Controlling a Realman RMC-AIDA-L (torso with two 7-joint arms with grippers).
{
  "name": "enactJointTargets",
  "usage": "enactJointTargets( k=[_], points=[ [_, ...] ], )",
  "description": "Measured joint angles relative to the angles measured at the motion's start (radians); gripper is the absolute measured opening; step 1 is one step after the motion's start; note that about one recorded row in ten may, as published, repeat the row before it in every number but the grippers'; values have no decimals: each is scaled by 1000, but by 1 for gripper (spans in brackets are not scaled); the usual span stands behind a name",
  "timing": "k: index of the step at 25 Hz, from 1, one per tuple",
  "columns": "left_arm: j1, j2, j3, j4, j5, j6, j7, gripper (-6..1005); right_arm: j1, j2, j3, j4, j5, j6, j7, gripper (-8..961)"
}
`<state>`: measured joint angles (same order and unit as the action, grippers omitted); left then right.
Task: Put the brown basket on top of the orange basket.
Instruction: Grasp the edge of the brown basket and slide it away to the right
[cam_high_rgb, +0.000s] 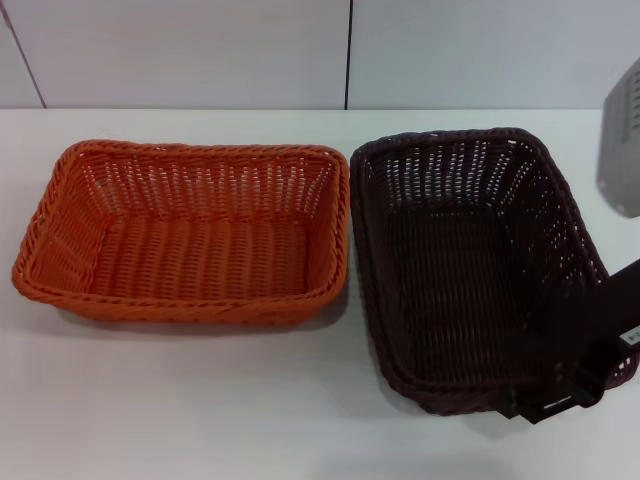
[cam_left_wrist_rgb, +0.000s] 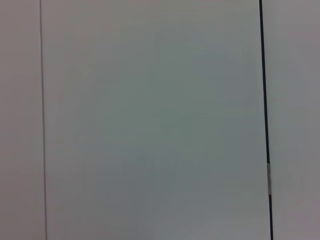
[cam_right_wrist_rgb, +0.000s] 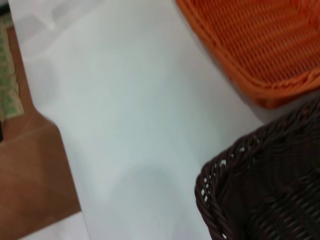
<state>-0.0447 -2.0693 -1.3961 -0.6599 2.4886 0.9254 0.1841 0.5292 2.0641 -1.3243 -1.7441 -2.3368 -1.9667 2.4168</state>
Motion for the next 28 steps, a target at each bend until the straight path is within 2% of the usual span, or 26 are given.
enactJointTargets(
  k=[6, 11, 22, 28],
  points=[
    [-10, 0, 11, 9, -3, 0, 0, 832, 37, 6, -66, 90, -95, 56, -16, 607],
    [-12, 0, 17, 10, -3, 0, 0, 832, 70, 7, -100, 172, -106, 85, -21, 605],
    [-15, 4, 11, 22, -4, 0, -12, 832, 79, 7, -147, 242, -130, 137, -21, 602],
    [-16, 5, 8, 26, -4, 0, -12, 832, 79, 11, -202, 267, -193, 197, -14, 600]
  ],
)
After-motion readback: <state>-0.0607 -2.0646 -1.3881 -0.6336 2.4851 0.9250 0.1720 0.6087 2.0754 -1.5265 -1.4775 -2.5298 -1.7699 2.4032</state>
